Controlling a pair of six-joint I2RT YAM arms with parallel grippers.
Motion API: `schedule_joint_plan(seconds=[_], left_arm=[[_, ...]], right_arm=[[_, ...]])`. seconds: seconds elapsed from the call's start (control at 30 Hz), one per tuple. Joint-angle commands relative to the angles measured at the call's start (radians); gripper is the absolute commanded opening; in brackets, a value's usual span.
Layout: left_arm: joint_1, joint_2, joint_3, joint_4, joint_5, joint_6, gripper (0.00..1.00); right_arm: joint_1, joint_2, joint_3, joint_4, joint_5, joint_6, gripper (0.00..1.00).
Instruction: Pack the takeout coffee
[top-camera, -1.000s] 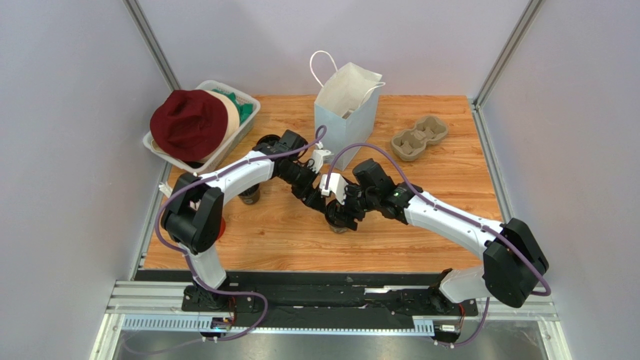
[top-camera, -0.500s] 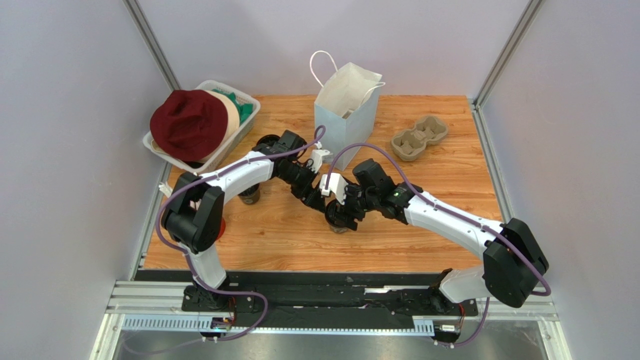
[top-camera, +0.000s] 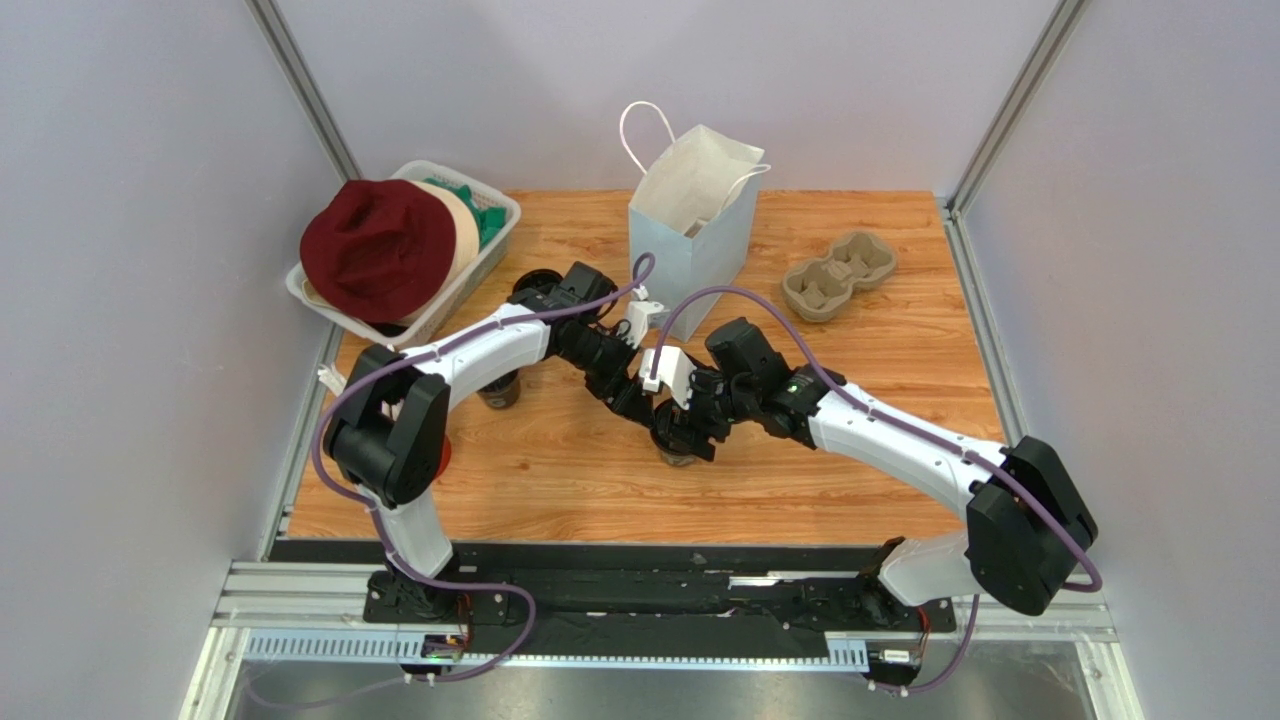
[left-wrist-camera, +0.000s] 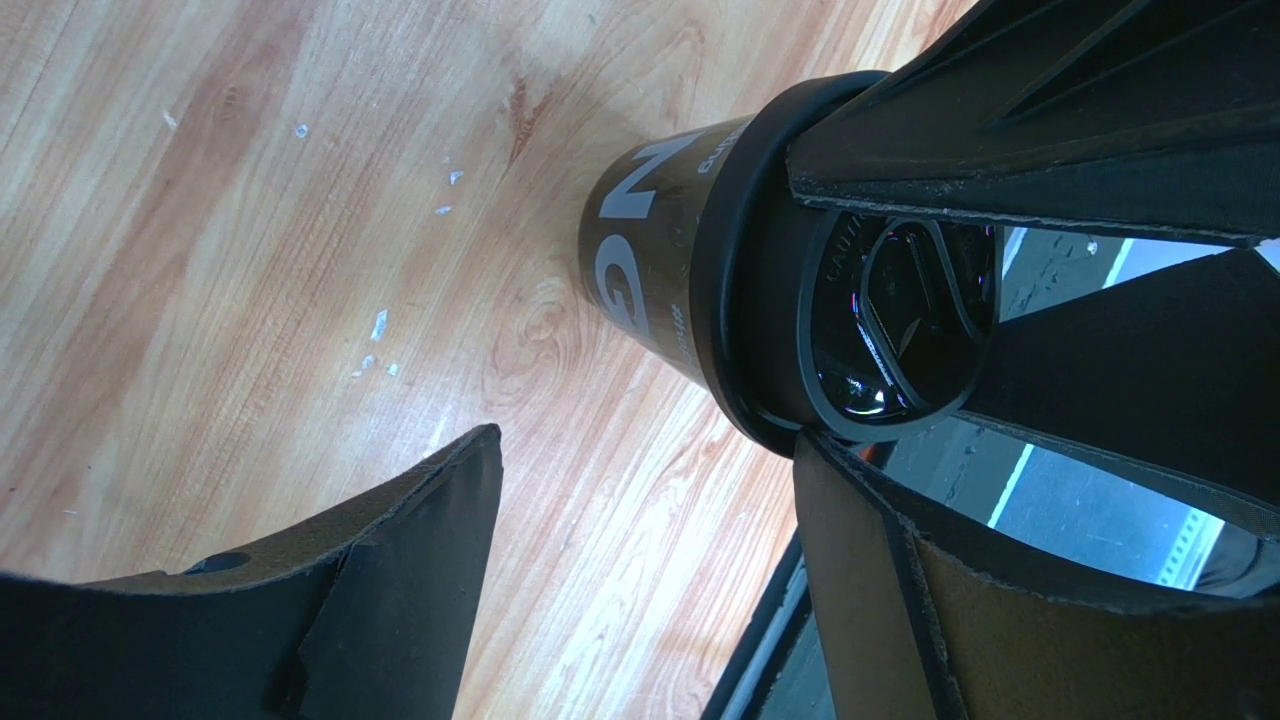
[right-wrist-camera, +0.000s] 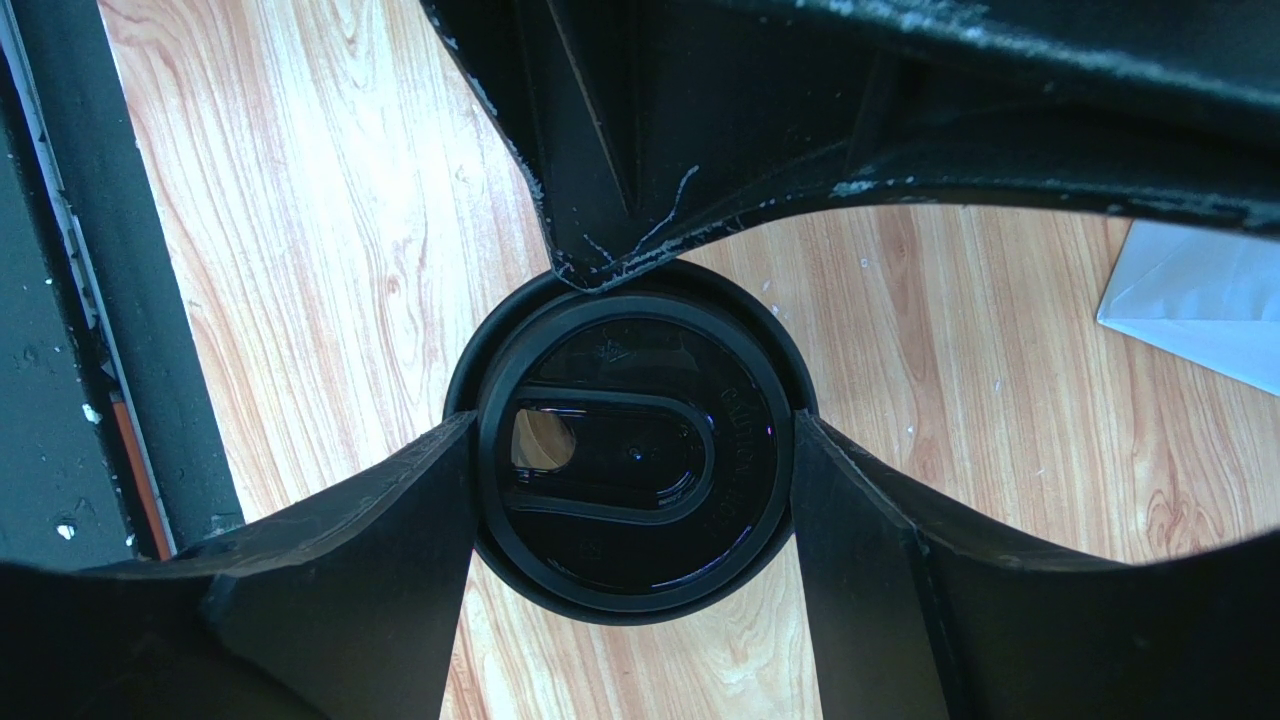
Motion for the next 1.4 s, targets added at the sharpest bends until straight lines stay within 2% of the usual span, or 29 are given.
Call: schedule_joint_plan(seconds=[0.0,0.27,0.5,0.77,0.93,1.17,1.37], left_arm=[[-0.020,0.013,-0.022,0.006,-0.075,0.031,0.78],[-0.041,0.061,-0.059,-0.012,-0.193,0.062,0.73],[-0.096,0.076,-0.073,-0.011,-0.320,0.083,0.73],[-0.118,0.126,-0.062,-0.026,-0.365,0.089,0.73],[-0.110,0.079,-0.025,-0.029,-0.328,0.086,0.77],[-0.041,-0.034,0.099,-0.078,-0.143,0.094,0.83],[-0.023,-0.116,0.148,-0.124,-0.080,0.108,0.86]], right_arm=[[0.003,0.080,-0.078,-0.184,0.090,-0.038,0.69],[0.003,0.083,-0.080,-0.193,0.097,-0.041,0.69],[0.003,0.083,-0.077,-0.199,0.101,-0.039,0.69],[0.003,0.094,-0.078,-0.210,0.107,-0.042,0.69],[0.005,0.079,-0.092,-0.202,0.113,-0.045,0.69],[0.003,0.039,-0.106,-0.199,0.118,-0.047,0.70],[0.000,0.010,-0.104,-0.195,0.115,-0.041,0.70]])
